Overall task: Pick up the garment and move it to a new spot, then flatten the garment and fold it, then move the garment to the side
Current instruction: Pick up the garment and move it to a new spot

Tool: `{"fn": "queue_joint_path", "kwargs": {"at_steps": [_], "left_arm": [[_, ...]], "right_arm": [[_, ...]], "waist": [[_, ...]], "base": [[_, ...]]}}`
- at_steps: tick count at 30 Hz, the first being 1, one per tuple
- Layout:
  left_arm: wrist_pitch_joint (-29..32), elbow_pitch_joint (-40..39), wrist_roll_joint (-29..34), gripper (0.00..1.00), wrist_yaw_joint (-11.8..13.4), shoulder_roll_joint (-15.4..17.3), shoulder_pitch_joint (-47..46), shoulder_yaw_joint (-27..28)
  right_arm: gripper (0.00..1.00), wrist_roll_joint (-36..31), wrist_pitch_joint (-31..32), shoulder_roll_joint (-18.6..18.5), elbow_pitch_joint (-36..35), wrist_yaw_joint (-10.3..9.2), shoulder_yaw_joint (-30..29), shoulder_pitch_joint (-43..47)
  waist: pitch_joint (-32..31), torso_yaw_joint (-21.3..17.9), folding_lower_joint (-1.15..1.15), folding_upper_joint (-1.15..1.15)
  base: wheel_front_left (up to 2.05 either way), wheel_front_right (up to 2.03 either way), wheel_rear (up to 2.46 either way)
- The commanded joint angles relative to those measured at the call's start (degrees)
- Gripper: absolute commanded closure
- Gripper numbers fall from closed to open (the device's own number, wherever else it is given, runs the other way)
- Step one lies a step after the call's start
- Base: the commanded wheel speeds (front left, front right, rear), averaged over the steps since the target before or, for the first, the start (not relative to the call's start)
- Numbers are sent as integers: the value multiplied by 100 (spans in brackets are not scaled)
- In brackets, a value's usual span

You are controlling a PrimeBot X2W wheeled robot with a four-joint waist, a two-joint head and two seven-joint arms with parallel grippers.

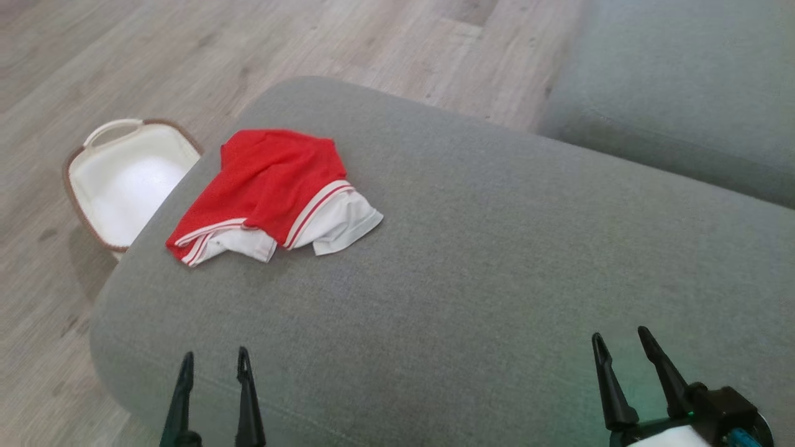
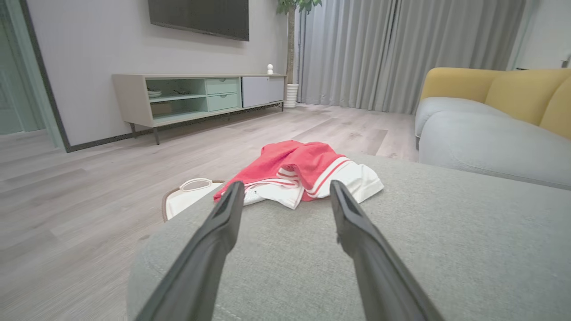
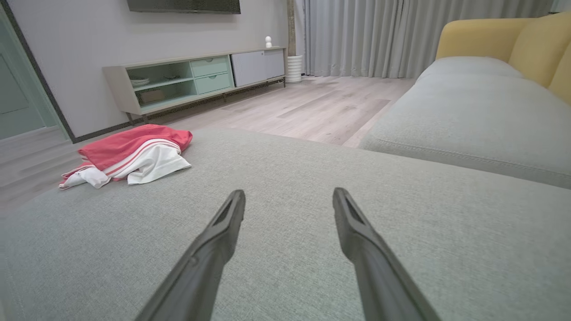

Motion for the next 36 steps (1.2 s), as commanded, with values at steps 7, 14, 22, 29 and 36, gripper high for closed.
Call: {"fn": "queue_joint_path", "kwargs": {"at_steps": [7, 14, 22, 29, 36], "left_arm": [[-28, -287, 204, 0, -118, 36, -867, 372], [-28, 40, 140, 0, -321, 141, -2535, 655], [672, 2340, -309, 0, -683, 131, -5010, 674], [1714, 4638, -737, 0, -823, 81, -6525, 783], [1708, 6010, -911, 89, -733, 96, -6891, 869]], "right_arm": [[0, -73, -61, -353, -341, -4, 104, -160], [0, -71, -61, -1188, -690, -4, 116, -550], [0, 14, -61, -2100, -1063, -4, 135, -946], [0, 137, -61, -2682, -1317, -4, 119, -1153], [0, 176, -61, -2628, -1371, -4, 156, -1381]], "waist": [[576, 194, 0, 0], [1645, 114, 0, 0], [2605, -3, 0, 0], [3261, -302, 0, 0], [3410, -663, 0, 0]], "base": [[0, 0, 0], [0, 0, 0], [0, 0, 0], [0, 0, 0], [0, 0, 0]]}}
